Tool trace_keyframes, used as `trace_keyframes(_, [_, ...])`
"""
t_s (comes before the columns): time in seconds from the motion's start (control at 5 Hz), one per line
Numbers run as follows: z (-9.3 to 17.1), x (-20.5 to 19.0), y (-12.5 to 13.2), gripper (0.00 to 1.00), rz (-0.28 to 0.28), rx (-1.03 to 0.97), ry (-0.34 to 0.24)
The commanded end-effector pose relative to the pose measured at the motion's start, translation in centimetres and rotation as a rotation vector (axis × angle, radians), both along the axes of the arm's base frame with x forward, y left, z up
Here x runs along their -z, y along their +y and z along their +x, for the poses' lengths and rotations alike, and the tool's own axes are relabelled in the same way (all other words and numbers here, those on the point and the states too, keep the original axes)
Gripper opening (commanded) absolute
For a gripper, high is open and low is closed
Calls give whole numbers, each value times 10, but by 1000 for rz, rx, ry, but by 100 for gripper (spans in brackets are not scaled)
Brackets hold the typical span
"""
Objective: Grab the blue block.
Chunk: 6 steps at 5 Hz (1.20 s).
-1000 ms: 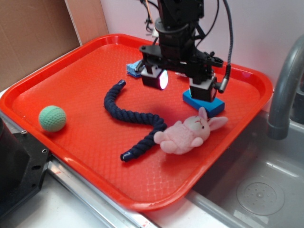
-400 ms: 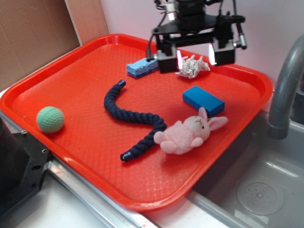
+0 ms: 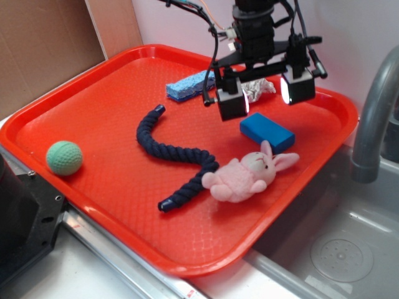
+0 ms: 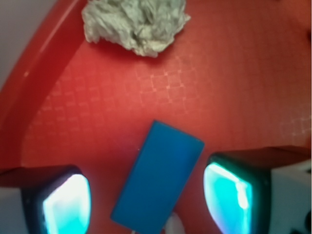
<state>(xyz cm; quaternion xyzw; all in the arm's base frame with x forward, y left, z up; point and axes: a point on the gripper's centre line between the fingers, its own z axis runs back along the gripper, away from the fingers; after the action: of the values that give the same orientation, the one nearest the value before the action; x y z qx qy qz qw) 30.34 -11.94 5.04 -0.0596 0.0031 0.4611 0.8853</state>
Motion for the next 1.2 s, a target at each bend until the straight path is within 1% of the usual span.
trace_keyframes(0.0, [-16,24,10,100,22,51,48])
trace_keyframes(0.2, [-18,37,8,1,76,72,81])
trace_keyframes(0.4, [-11,24,13,0,91,222,8])
trace_keyframes(0.6, [-11,-27,49,0,161,458,-153])
trace_keyframes(0.8, [-28,-81,94,0,245,702,-250])
trace_keyframes(1.0, [-68,-127,141,0,244,618,-370])
